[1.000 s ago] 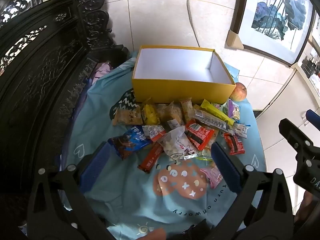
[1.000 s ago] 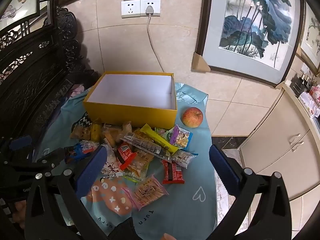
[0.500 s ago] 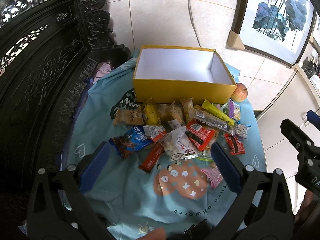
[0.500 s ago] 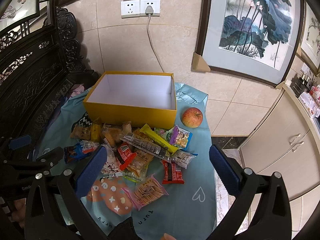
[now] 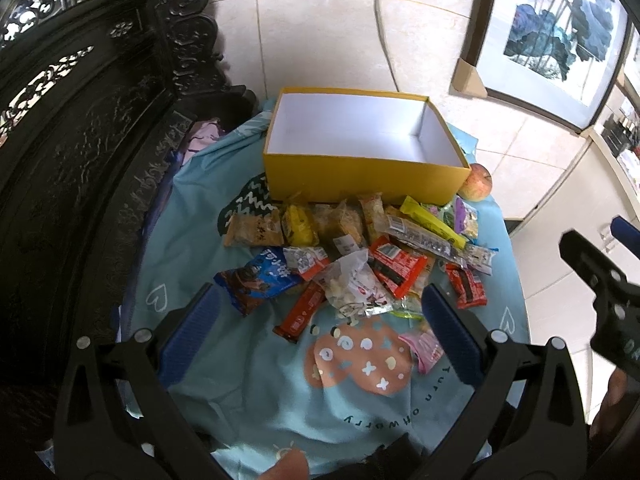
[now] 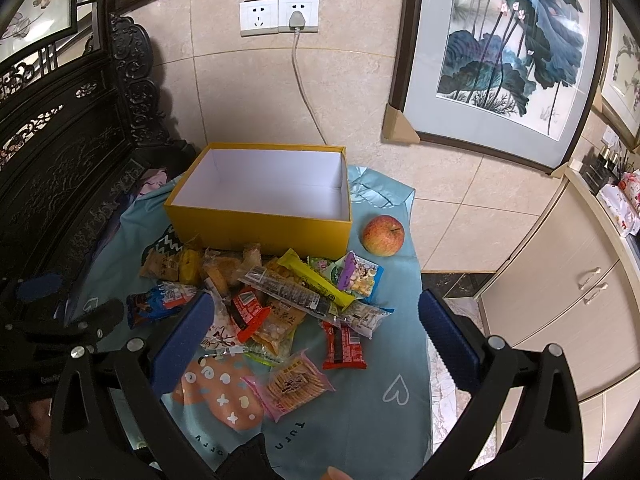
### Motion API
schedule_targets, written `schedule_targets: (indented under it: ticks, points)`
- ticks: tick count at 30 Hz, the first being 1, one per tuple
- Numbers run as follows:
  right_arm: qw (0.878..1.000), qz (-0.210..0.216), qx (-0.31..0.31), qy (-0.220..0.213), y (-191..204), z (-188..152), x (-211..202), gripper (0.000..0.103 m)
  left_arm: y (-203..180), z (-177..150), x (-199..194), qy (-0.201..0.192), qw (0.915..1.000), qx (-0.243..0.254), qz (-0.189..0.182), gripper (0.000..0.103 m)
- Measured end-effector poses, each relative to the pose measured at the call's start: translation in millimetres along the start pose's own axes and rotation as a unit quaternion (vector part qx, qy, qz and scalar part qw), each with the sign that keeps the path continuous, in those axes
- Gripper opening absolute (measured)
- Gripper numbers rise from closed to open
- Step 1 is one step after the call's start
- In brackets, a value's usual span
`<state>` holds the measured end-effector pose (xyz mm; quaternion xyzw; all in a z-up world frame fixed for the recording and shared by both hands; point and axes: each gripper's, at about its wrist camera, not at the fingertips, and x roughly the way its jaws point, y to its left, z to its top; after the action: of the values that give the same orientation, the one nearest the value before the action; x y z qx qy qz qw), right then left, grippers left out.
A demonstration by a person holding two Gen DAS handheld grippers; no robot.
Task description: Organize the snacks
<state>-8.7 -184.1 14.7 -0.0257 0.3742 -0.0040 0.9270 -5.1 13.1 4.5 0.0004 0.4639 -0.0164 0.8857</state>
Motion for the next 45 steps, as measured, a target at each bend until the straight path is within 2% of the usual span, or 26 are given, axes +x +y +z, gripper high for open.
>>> schedule_targets:
  ticks: [7,12,22,27,31,37,41,45]
  points:
    - [1.000,0.001,0.001,0.003,-1.0,-0.8,2.6,0.102,-7.1,-6.1,0.9,-0.002,1.0000,0.002,-0.003,0.101]
    - [1.000,0.000,0.001,0.004,-0.9,-0.6,3.5,0.102,-2.0,-4.7,0.3,0.000,0.9995,-0.013,-0.027,0.101]
    - [1.000,-0.002,0.005,0.008,-1.3,-2.6,6.8,0.102,7.5,-3.1,6.4,0.006,0.9996,-0.026,0.006,0.101]
    - [1.000,-0.002,0.014,0.016,-5.7,-5.7,12.3,0.102,21.1,-4.7,15.9,0.017,0.9988,-0.044,0.011,0.101]
    - [1.000,0.004,0.010,0.018,-5.9,-6.0,15.7,0.102,22.3,-5.7,22.9,0.024,0.9990,-0.038,0.006,0.101]
    - [0.999,0.015,0.009,0.029,-18.2,-9.7,40.2,0.102,29.9,-15.5,62.1,0.038,0.9991,0.002,0.019,0.101]
    - [0.997,0.024,0.028,0.067,-42.6,-32.4,82.6,0.102,54.9,-37.3,105.4,0.077,0.9966,-0.025,0.009,0.101]
    - [0.993,0.018,0.023,0.110,-53.7,-63.6,122.0,0.102,59.7,-50.4,133.4,0.079,0.9962,-0.011,0.037,0.101]
